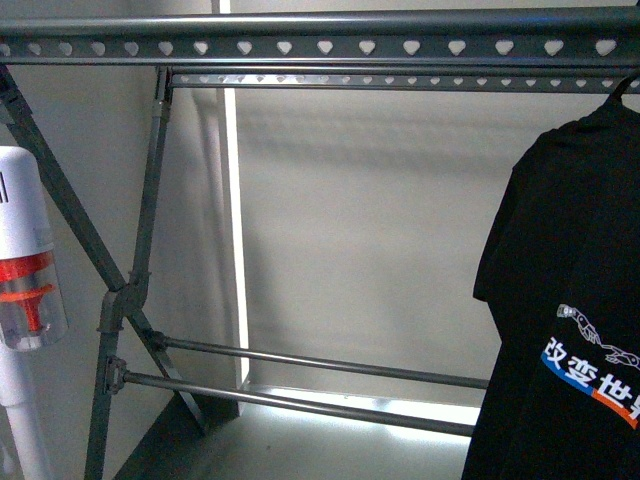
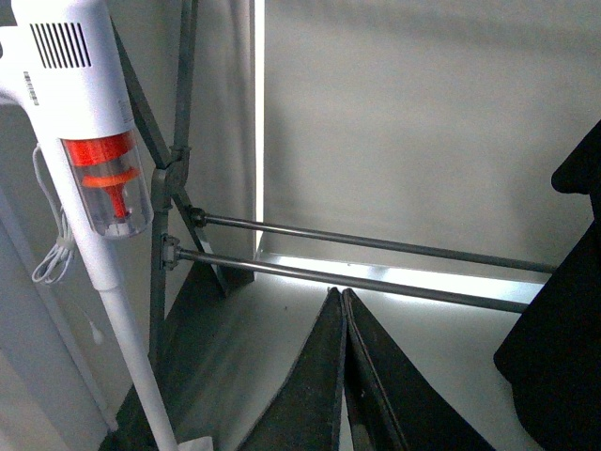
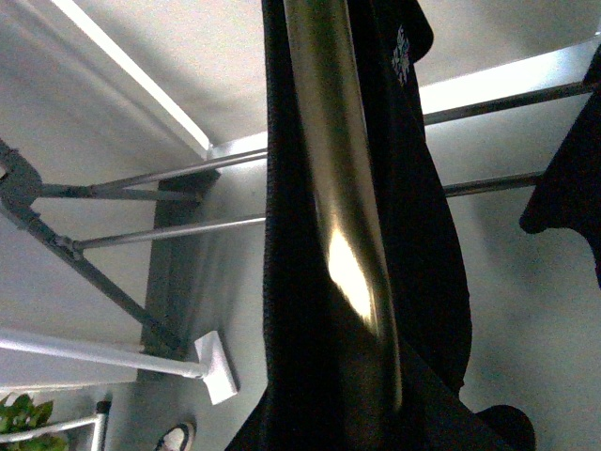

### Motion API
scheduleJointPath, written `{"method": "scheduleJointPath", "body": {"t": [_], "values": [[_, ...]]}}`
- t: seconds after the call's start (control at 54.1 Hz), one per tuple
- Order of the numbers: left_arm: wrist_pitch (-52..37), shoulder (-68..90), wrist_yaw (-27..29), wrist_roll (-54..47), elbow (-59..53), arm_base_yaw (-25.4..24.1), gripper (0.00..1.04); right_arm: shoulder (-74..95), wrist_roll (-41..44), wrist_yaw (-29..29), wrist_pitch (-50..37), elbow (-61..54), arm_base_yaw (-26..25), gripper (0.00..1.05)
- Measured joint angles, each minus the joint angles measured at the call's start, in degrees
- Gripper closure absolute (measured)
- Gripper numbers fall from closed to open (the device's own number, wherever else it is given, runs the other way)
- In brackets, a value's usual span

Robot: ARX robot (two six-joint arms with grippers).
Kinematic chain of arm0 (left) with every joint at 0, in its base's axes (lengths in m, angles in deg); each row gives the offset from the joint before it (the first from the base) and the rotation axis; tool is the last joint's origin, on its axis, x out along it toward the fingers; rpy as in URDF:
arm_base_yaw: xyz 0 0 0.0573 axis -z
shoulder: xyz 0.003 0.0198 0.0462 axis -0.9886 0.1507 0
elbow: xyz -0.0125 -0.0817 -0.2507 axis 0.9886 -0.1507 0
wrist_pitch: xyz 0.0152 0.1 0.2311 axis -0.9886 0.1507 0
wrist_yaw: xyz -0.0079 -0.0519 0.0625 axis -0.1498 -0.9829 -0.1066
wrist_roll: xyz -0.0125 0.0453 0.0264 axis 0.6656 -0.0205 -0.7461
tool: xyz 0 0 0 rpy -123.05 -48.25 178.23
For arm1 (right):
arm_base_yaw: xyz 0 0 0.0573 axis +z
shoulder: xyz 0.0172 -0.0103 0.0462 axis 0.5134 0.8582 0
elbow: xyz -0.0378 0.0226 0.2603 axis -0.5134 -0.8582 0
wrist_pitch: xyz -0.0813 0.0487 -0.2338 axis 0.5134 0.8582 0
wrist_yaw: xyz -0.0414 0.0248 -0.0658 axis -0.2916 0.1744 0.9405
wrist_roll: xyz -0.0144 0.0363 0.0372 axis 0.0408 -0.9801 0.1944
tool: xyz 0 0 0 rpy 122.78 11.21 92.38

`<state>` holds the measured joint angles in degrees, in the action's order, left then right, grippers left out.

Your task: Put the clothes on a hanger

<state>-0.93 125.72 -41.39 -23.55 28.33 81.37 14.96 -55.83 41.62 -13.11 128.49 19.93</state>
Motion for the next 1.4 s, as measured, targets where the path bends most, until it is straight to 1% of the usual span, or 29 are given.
{"method": "scheduleJointPath", "body": {"t": [0.388,0.499,0.517,0.554,0.61,0.628,0.739,0.795,0.813,0.85,0.906,0.943,0.961,0.979,0.998,1.053,1.09,1.127,1.146,1.164,1.183,1.201,1.22,1.257,1.294,1.331,1.349,1.386,1.405], "values": [[8.44,-14.21,0.00,0.00,-5.81,0.02,1.01,2.67,0.00,2.12,-0.85,0.22,0.00,0.95],[7.08,-15.65,-0.02,-0.04,-8.09,0.00,1.01,2.75,0.66,2.54,-2.21,-1.27,0.11,0.95],[7.67,-16.00,0.00,-0.02,-8.09,0.00,1.01,2.71,1.03,2.82,-2.60,-1.64,0.20,0.93],[8.85,-17.31,0.02,-0.04,-8.11,0.02,1.01,2.21,1.66,3.37,-3.78,-2.91,0.55,0.85],[10.38,-19.26,0.02,-0.04,-8.11,0.00,1.01,1.29,2.78,4.09,-5.97,-5.07,1.14,0.76],[10.69,-19.65,0.04,-0.04,-8.11,0.00,1.01,1.01,3.04,4.33,-6.45,-5.62,1.31,0.74],[14.01,-23.28,0.02,-0.04,-8.11,0.00,1.01,-3.96,6.78,7.85,-13.44,-12.96,3.23,0.57],[15.98,-25.29,0.02,-0.04,-8.13,0.00,1.01,-8.55,9.42,9.90,-19.28,-18.25,4.31,0.46],[16.92,-26.27,0.02,-0.04,-8.13,0.00,1.01,-11.37,10.51,10.86,-22.43,-21.14,4.70,0.41],[17.84,-27.23,0.04,-0.04,-8.13,0.00,1.01,-14.45,11.04,12.17,-25.83,-24.11,4.96,0.36],[19.54,-29.09,0.02,-0.07,-8.13,0.00,1.01,-21.64,11.06,14.99,-33.44,-30.73,5.55,0.25],[20.63,-30.23,0.04,-0.04,-8.13,0.00,1.01,-27.12,10.69,15.34,-37.62,-35.26,5.92,0.18],[21.40,-31.06,0.04,-0.07,-8.13,0.00,1.01,-31.63,9.77,15.50,-39.65,-38.69,6.32,0.13],[22.18,-31.87,0.04,-0.04,-8.13,0.00,1.01,-36.54,9.03,16.22,-40.06,-42.01,7.08,0.08],[22.71,-32.39,0.02,-0.04,-8.13,0.00,1.01,-39.78,8.57,16.96,-39.98,-44.22,7.80,0.06],[24.44,-34.12,0.02,-0.07,-8.13,0.00,1.01,-52.09,8.37,20.61,-36.76,-51.87,11.96,0.08],[25.55,-35.36,0.00,-0.07,-8.13,0.02,1.01,-61.00,8.83,25.46,-33.14,-56.81,16.94,0.08],[26.43,-36.24,0.02,-0.09,-8.13,0.00,1.01,-67.76,10.03,30.51,-31.65,-60.50,22.21,0.07],[26.86,-36.63,0.02,-0.09,-8.13,0.00,1.01,-70.88,11.08,33.27,-32.06,-62.29,25.31,0.07],[27.08,-36.83,0.07,-0.09,-8.13,0.00,1.01,-72.22,11.54,34.64,-32.41,-63.06,26.80,0.07],[27.71,-37.42,0.09,-0.09,-8.13,0.00,1.01,-75.34,12.92,38.64,-34.14,-64.94,31.23,0.07],[28.13,-37.81,0.13,-0.09,-8.13,0.00,1.01,-76.63,13.86,41.38,-35.60,-65.94,34.23,0.07],[28.30,-38.01,0.15,-0.09,-8.13,0.00,1.01,-77.07,14.08,42.73,-36.37,-66.45,35.67,0.07],[29.03,-38.86,0.13,-0.11,-8.13,0.00,1.01,-77.68,15.85,47.23,-38.86,-68.26,40.74,0.07],[29.55,-39.47,0.07,-0.13,-8.13,0.00,1.01,-77.66,16.61,48.76,-39.30,-69.33,43.34,0.07],[30.25,-40.11,0.02,-0.15,-8.13,0.00,1.01,-77.75,16.33,47.78,-35.36,-69.40,44.44,0.12],[30.60,-40.44,-0.02,-0.15,-8.13,0.00,1.01,-78.07,16.20,46.56,-30.91,-69.07,44.00,0.17],[31.61,-41.24,0.00,-0.15,-8.13,0.00,1.01,-79.25,16.13,43.12,-24.85,-69.35,42.10,0.26],[31.93,-41.55,0.00,-0.15,-8.13,0.00,1.01,-79.84,16.13,42.03,-23.39,-69.66,41.09,0.29]]}}
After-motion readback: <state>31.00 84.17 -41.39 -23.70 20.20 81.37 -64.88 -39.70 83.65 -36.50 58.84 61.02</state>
